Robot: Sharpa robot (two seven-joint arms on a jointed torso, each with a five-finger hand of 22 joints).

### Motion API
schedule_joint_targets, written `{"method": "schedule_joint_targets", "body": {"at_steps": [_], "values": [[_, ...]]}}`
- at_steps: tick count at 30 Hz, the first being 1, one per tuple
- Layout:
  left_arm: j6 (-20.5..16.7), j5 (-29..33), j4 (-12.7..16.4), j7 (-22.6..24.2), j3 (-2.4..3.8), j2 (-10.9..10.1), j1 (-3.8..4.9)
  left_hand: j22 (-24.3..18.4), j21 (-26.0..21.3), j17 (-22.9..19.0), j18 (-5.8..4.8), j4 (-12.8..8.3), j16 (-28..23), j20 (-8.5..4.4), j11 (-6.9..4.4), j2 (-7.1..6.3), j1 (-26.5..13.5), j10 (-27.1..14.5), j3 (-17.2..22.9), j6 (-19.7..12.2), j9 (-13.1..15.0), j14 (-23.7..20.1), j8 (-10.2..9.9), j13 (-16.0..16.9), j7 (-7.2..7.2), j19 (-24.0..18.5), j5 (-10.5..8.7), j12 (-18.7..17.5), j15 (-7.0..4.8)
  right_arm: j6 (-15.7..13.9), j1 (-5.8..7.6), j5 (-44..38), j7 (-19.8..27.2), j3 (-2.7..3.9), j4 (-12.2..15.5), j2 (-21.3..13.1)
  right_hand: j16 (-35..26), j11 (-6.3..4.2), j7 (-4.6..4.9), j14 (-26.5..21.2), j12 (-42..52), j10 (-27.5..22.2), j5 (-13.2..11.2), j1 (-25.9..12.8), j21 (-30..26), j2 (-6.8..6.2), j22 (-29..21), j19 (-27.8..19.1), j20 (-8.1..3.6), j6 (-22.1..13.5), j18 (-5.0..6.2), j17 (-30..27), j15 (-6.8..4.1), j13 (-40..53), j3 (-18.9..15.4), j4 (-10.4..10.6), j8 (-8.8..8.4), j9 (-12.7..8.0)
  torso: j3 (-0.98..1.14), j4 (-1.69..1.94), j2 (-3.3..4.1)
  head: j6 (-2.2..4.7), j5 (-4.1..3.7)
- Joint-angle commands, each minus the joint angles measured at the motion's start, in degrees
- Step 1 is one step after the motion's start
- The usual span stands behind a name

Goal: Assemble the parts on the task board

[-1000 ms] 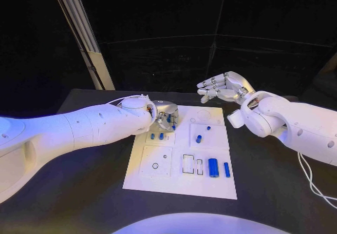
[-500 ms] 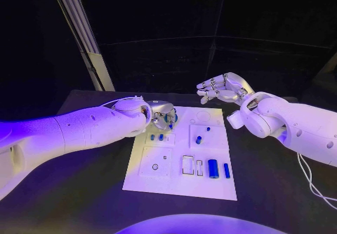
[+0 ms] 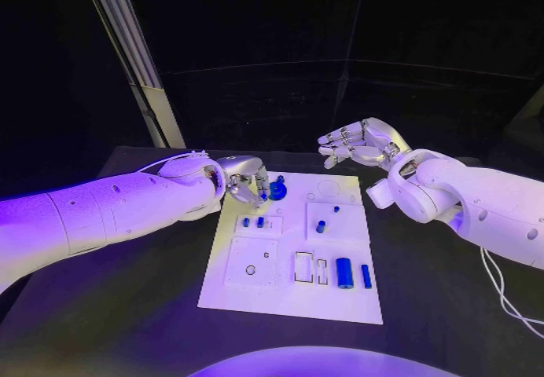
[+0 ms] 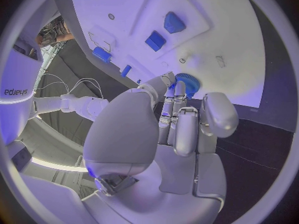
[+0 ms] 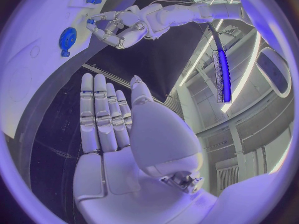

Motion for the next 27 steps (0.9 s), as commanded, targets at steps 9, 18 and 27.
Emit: {"method": "schedule_joint_targets", "body": {"at_steps": [9, 18, 27], "values": [[3.64, 1.94, -0.41, -1.4, 0.05, -0.97, 0.02, 0.17, 0.43, -0.39, -0.74, -0.04, 0.09, 0.08, 0.06, -0.32, -1.18, 0.7, 0.51, 0.51, 0.01, 2.43, -0.43, 0.03, 0.0, 0.48, -0.24, -0.69, -0.21, 0.3, 0.08, -0.04, 0.64, 0.03, -0.03, 0.0, -0.31, -0.04, -0.1, -0.33, 0.3, -0.53, 0.2, 0.02, -0.21, 0.36, -0.06, 0.06, 0.28, -0.32, 0.17, -0.08, 0.11, -0.07, 0.33, -0.15, -0.21, -0.03, 0.02, -0.13, 0.08, 0.04, 0.22], [4.96, 1.95, -2.02, -1.74, -0.04, -0.11, -0.28, 0.17, 0.42, -0.46, -0.74, -0.04, 0.07, 0.08, 0.06, -0.35, -1.32, 0.75, 0.52, 0.53, 0.0, 2.41, -0.48, 0.03, 0.0, 0.46, -0.25, -0.78, -0.21, 0.29, 0.07, -0.04, 0.65, 0.03, 0.01, 0.0, -0.31, -0.04, -0.1, -0.33, 0.3, -0.53, 0.2, 0.02, -0.21, 0.36, -0.06, 0.06, 0.28, -0.32, 0.17, -0.08, 0.11, -0.07, 0.33, -0.15, -0.21, -0.03, 0.02, -0.19, 0.07, -0.05, 0.36], [6.06, 1.94, -2.71, -1.95, -0.06, 0.82, -0.44, 0.17, 0.42, -0.46, -0.74, -0.04, 0.07, 0.08, 0.06, -0.35, -1.32, 0.75, 0.52, 0.53, 0.0, 2.41, -0.48, 0.03, 0.0, 0.46, -0.25, -0.78, -0.21, 0.28, 0.07, -0.04, 0.65, 0.03, 0.05, 0.02, -0.31, -0.04, -0.1, -0.33, 0.3, -0.53, 0.2, 0.02, -0.21, 0.36, -0.06, 0.06, 0.28, -0.32, 0.17, -0.08, 0.11, -0.07, 0.33, -0.15, -0.21, -0.03, 0.03, -0.2, 0.14, -0.12, 0.4]]}}
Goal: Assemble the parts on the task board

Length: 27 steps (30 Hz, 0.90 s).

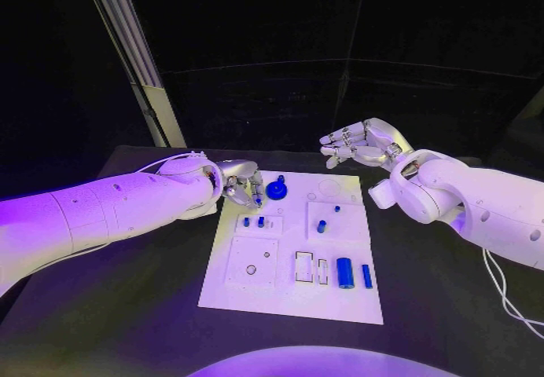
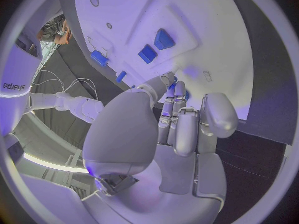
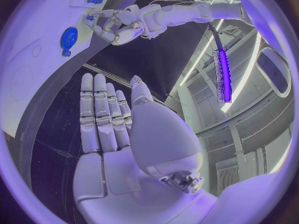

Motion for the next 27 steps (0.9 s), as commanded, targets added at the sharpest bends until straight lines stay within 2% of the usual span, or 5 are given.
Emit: {"method": "schedule_joint_targets", "body": {"at_steps": [1, 27], "values": [[1.88, 0.38, -0.11, -0.59, 0.02, 0.27, 0.04, 0.01, 0.2, -0.1, -0.78, 0.1, 0.06, 0.08, -0.07, -0.06, -0.61, 0.49, 0.4, 0.55, 0.09, 2.41, -0.27, 0.02, 0.01, 0.46, -0.25, -0.22, -0.22, 0.26, 0.1, -0.03, 0.62, 0.03, 0.13, 0.02, -0.31, -0.04, -0.09, -0.33, 0.3, -0.53, 0.2, 0.01, -0.21, 0.36, -0.07, 0.06, 0.28, -0.32, 0.16, -0.08, 0.11, -0.08, 0.33, -0.16, -0.21, -0.03, -0.01, 0.01, 0.02, -0.06, 0.01], [4.35, 0.29, -0.47, -1.82, -0.01, 0.7, 0.02, 0.04, 0.21, -0.19, -0.77, 0.05, 0.04, 0.08, -0.11, -0.05, -0.7, 0.6, 0.43, 0.62, 0.09, 2.39, -0.32, 0.04, -0.02, 0.44, -0.3, -0.3, -0.23, 0.29, 0.1, -0.03, 0.66, 0.03, 0.11, 0.06, -0.31, -0.04, -0.09, -0.33, 0.3, -0.53, 0.2, 0.01, -0.21, 0.36, -0.07, 0.06, 0.28, -0.32, 0.16, -0.08, 0.11, -0.08, 0.33, -0.16, -0.21, -0.03, -0.01, 0.04, 0.0, -0.32, 0.02]]}}
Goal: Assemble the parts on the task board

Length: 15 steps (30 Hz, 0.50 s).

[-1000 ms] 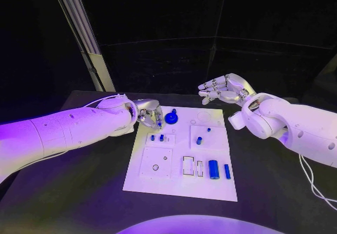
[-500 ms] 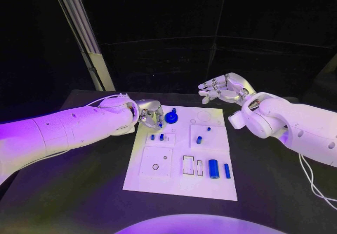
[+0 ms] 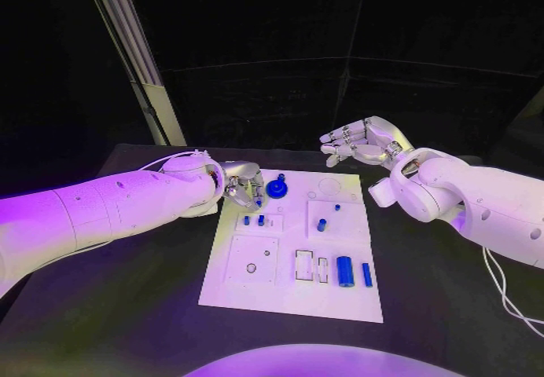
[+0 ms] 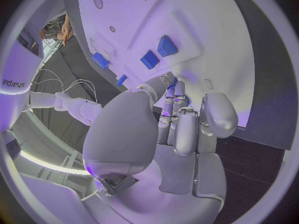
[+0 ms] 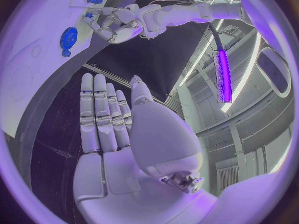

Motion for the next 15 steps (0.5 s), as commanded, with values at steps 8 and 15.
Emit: {"method": "schedule_joint_targets", "body": {"at_steps": [8, 15], "values": [[1.32, 0.11, -0.37, -0.84, -0.06, 0.27, 0.0, 0.09, 0.1, -0.52, -0.84, -0.38, -0.07, 0.36, 0.81, -0.68, -1.8, -0.94, 0.49, -1.98, -0.57, 2.27, -1.88, -0.14, 0.71, 0.22, -0.31, -2.06, 0.28, 0.27, 0.1, -0.03, 0.64, 0.03, 0.08, 0.05, -0.31, -0.05, -0.09, -0.33, 0.3, -0.53, 0.2, 0.02, -0.21, 0.36, -0.07, 0.06, 0.28, -0.32, 0.16, -0.08, 0.11, -0.09, 0.33, -0.15, -0.21, -0.03, 0.0, 0.02, 0.0, -0.01, -0.12], [1.44, 0.11, -0.62, -1.05, -0.08, 0.41, 0.0, 0.1, -0.02, -0.97, -0.81, -0.53, -0.16, 0.73, 1.26, -1.27, -2.57, -1.66, 0.65, -3.69, -0.72, 2.15, -3.63, -0.11, 1.08, 0.04, -0.32, -3.18, 0.66, 0.3, 0.1, -0.03, 0.61, 0.03, 0.03, 0.04, -0.31, -0.05, -0.09, -0.33, 0.3, -0.53, 0.2, 0.02, -0.21, 0.36, -0.07, 0.06, 0.28, -0.32, 0.16, -0.08, 0.11, -0.09, 0.33, -0.15, -0.21, -0.03, 0.02, 0.01, 0.0, -0.05, -0.12]]}}
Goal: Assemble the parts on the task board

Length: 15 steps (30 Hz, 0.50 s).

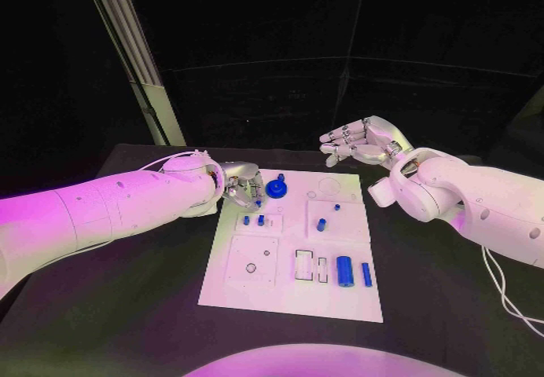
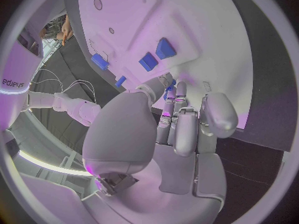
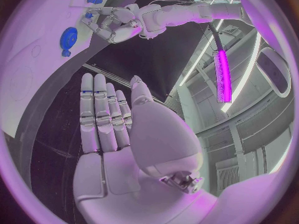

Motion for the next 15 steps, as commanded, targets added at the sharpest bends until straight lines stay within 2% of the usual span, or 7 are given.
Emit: {"method": "schedule_joint_targets", "body": {"at_steps": [1, 15], "values": [[0.75, 0.09, -0.1, -0.69, 0.02, 0.1, 0.06, 0.09, 0.0, -0.13, -0.82, -0.16, -0.16, 0.36, 0.15, -0.16, -0.77, -0.57, 0.25, -0.65, -0.01, 1.93, -0.37, -0.01, 0.07, 0.02, -0.32, -0.38, 0.46, 0.3, 0.1, -0.03, 0.6, 0.03, 0.04, 0.02, -0.31, -0.04, -0.09, -0.33, 0.3, -0.53, 0.2, 0.01, -0.21, 0.36, -0.07, 0.06, 0.28, -0.32, 0.16, -0.08, 0.11, -0.09, 0.33, -0.15, -0.21, -0.03, 0.0, 0.0, 0.0, -0.03, -0.03], [0.09, 0.15, 0.13, -0.28, 0.02, -0.34, 0.06, 0.04, -0.17, -0.61, -0.75, -0.43, -0.28, 0.6, 0.37, -0.8, -1.22, -0.91, 0.21, -1.56, -0.01, 1.81, -1.55, 0.05, 0.24, -0.14, -0.2, -1.08, 0.65, 0.3, 0.09, -0.1, 0.42, 0.03, -0.17, -0.02, -0.3, -0.04, -0.09, -0.34, 0.34, -0.56, 0.22, -0.02, -0.25, 0.38, -0.09, 0.08, 0.28, -0.33, 0.16, -0.09, 0.12, -0.11, 0.37, -0.13, -0.21, -0.03, -0.03, 0.02, -0.02, -0.09, -0.12]]}}
